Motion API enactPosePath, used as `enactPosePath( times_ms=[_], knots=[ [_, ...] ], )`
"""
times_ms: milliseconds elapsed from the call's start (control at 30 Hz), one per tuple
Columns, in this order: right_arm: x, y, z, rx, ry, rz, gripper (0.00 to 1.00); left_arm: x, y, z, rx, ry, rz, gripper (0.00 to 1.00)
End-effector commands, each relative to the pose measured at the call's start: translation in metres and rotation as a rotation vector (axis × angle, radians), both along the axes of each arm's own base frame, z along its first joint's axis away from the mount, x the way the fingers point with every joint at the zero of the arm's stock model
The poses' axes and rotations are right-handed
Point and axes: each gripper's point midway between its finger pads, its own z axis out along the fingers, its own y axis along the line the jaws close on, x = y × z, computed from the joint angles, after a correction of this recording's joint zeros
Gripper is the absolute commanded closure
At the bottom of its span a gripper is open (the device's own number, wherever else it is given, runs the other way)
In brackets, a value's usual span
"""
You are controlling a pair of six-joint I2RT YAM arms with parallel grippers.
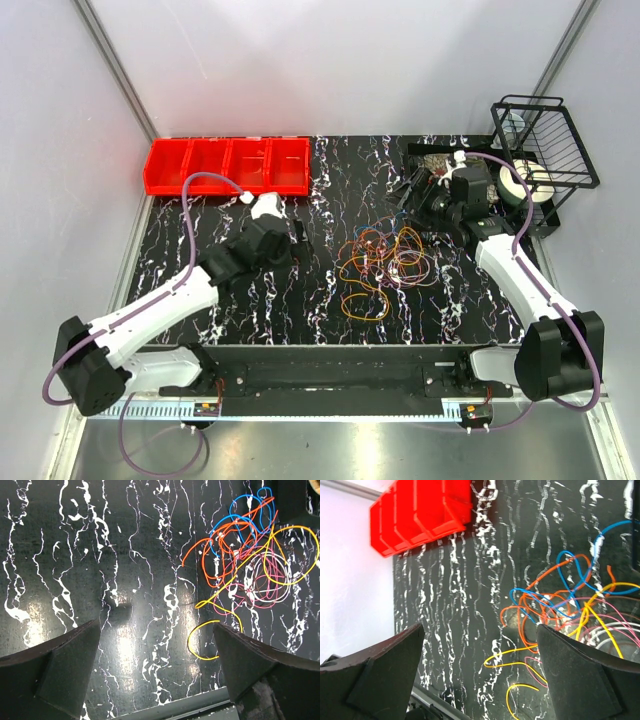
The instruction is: Untangle the cables
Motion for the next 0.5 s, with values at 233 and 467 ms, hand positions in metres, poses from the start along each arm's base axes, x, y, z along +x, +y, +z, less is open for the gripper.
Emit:
enactPosePath(
  times_ms=[233,467],
  knots=[
    [-0.004,-0.004,0.021,-0.015,-0.002,-0.023,0.00,0.016,-0.036,0.022,-0.043,-0.099,-0.022,0.01],
    [-0.011,-0.002,0.021,-0.045,0.005,0.023,0.00,0.011,-0.077,0.011,0.018,-0.105,-0.140,0.06]
  ],
)
